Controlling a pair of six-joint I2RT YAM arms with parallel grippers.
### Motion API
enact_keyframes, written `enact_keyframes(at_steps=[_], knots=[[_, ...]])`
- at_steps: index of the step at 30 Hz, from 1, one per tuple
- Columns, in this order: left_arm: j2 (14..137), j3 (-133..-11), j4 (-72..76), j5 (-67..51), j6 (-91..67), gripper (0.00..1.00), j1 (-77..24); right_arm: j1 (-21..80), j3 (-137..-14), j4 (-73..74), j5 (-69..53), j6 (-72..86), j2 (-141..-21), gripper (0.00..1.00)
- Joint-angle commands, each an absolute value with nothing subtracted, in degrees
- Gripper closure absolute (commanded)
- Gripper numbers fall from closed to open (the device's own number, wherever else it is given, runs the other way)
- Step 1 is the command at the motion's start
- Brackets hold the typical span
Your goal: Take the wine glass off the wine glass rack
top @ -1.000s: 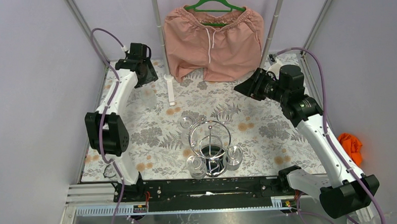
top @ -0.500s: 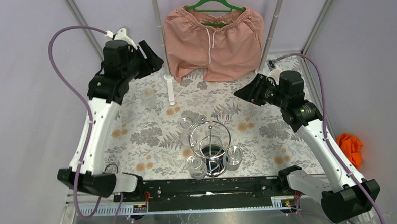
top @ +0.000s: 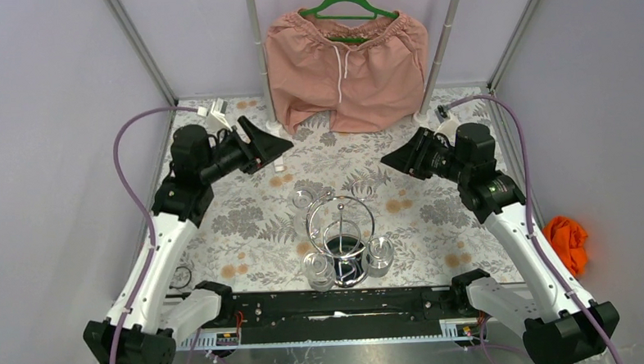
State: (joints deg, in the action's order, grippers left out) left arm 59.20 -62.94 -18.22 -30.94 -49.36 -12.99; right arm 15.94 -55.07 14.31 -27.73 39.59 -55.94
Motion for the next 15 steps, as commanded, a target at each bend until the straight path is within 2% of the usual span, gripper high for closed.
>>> enact_keyframes(at_steps=[1, 15], knots=[[54.93, -57.00, -3.27, -40.34, -59.05, 0.26, -13.15, 15.61, -54.52, 12.97, -28.83, 40.25, -54.05, 0.59], [46.31, -44.48, -6.50, -39.79, -57.73, 0.31, -13.18, 15.56, -53.55, 12.62, -28.91, 41.90, -52.34, 0.59]])
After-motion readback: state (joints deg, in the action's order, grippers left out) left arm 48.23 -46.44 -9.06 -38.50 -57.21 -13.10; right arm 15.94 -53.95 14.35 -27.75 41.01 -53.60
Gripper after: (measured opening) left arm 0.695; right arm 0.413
